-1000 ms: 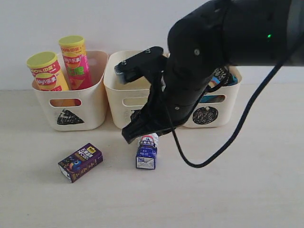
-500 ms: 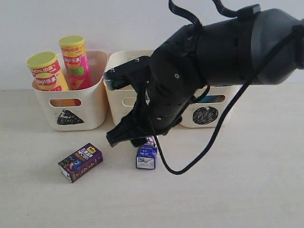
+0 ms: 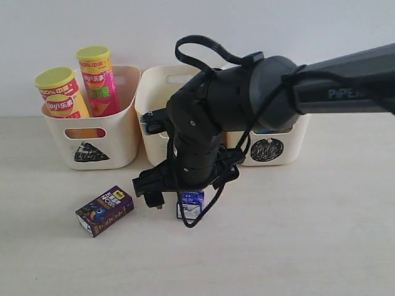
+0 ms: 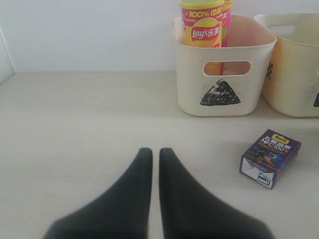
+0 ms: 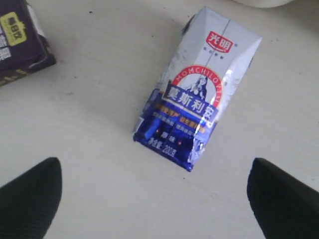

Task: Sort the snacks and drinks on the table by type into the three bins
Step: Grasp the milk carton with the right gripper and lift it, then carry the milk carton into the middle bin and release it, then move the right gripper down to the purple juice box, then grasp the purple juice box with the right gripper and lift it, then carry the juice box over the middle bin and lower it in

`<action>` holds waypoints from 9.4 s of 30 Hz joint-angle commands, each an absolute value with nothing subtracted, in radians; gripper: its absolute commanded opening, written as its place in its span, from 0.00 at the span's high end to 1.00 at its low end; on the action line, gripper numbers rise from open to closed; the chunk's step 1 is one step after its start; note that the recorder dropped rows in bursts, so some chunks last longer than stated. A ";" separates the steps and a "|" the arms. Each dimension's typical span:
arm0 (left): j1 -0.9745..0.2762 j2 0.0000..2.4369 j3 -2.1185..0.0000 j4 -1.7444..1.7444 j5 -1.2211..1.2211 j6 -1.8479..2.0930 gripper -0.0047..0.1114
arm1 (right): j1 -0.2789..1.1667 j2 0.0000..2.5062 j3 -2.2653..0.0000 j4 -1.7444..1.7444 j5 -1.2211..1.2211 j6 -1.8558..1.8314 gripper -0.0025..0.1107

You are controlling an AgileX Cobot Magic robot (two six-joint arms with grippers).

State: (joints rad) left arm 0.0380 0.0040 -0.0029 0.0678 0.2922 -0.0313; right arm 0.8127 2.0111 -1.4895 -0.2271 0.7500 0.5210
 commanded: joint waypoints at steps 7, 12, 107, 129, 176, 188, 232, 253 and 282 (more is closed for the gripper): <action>0.037 0.000 0.000 0.064 0.292 -0.027 0.92 | 0.761 2.130 -1.573 -0.226 0.759 0.534 0.19; 0.037 0.000 0.000 0.064 0.292 -0.027 0.92 | 0.747 2.149 -1.574 -0.227 0.699 0.521 0.19; 0.037 0.000 0.000 0.064 0.292 -0.027 0.92 | 0.610 2.106 -1.909 -0.323 0.554 0.227 0.46; 0.037 0.000 0.000 0.064 0.292 -0.027 0.92 | 0.787 2.069 -1.909 0.214 0.946 -0.209 0.98; 0.037 0.000 0.000 0.064 0.292 -0.027 0.92 | 0.868 2.398 -1.909 0.253 0.596 -0.313 0.05; 0.037 0.000 0.000 0.064 0.292 -0.027 0.92 | 0.868 2.394 -1.909 0.229 0.597 -0.291 0.96; 0.037 0.000 0.000 0.064 0.292 -0.027 0.92 | 0.568 2.144 -1.909 0.092 0.377 -0.183 0.96; 0.037 0.000 0.000 0.064 0.292 -0.027 0.92 | 0.517 2.235 -1.909 0.092 0.308 0.081 0.95; 0.037 0.000 0.000 0.064 0.292 -0.027 0.92 | 0.519 2.243 -1.909 0.095 0.328 0.078 0.06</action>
